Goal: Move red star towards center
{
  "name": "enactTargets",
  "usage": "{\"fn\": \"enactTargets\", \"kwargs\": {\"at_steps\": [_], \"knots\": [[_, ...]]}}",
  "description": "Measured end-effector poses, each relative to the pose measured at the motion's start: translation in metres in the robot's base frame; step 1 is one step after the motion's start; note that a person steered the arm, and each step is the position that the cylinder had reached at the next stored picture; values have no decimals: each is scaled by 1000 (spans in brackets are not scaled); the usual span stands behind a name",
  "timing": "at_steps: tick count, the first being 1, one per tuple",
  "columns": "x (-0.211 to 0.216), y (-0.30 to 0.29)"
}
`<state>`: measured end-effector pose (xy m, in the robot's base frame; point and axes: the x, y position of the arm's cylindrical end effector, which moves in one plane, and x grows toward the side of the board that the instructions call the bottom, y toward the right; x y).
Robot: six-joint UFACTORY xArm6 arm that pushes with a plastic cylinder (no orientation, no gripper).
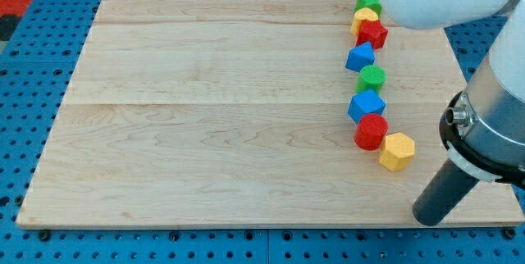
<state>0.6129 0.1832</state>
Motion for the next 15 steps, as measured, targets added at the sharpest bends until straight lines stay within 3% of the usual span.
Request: {"fn": "enactTargets", "kwargs": {"at_steps": [1,2,4,6,7,8,9,11,12,14,15], "knots": [[-33,-43],[-29,-77],[-29,-76],[-61,51],[-76,94],[-120,105],[-197,51],[-314,45],[-317,33],[-305,-118],[-307,-69]]}}
